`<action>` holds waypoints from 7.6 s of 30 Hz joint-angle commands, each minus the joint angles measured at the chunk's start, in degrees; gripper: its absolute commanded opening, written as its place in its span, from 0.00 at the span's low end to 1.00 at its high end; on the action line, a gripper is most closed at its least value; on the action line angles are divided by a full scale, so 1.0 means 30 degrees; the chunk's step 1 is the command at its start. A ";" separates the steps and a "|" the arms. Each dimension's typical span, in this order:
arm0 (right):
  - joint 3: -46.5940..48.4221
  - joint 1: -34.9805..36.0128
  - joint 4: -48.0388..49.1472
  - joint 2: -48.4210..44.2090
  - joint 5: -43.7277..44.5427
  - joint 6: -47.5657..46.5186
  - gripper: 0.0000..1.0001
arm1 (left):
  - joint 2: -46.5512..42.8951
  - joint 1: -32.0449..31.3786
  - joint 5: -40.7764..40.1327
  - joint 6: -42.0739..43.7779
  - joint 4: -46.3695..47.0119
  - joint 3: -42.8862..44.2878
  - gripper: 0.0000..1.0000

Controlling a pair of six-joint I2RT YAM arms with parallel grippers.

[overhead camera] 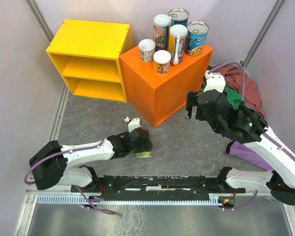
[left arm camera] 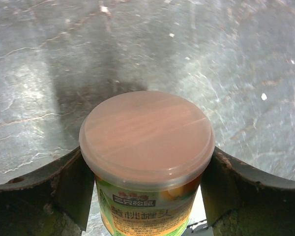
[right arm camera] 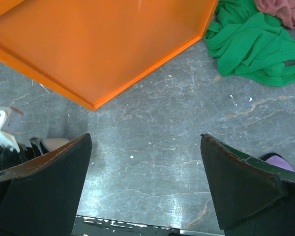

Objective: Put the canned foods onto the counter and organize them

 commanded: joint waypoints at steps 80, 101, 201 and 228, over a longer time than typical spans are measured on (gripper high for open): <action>-0.3805 -0.0332 0.0933 -0.4529 0.0840 0.2037 0.99 | 0.3596 -0.9510 -0.3835 1.0203 1.0892 0.0064 0.87; -0.3787 -0.0323 0.0890 -0.4560 0.0949 0.1688 0.99 | 0.4207 -0.9311 -0.6100 1.3185 1.2526 0.0573 0.96; -0.6978 -0.0354 -0.1958 -0.8845 -0.3001 0.2430 0.98 | 0.2267 -0.0951 -1.0681 1.5849 -0.8435 2.6986 0.03; -0.7353 -0.0352 -0.1866 -0.9105 -0.3539 0.3096 0.97 | 0.6873 0.6233 -0.1844 1.5622 -0.7122 3.0674 0.03</action>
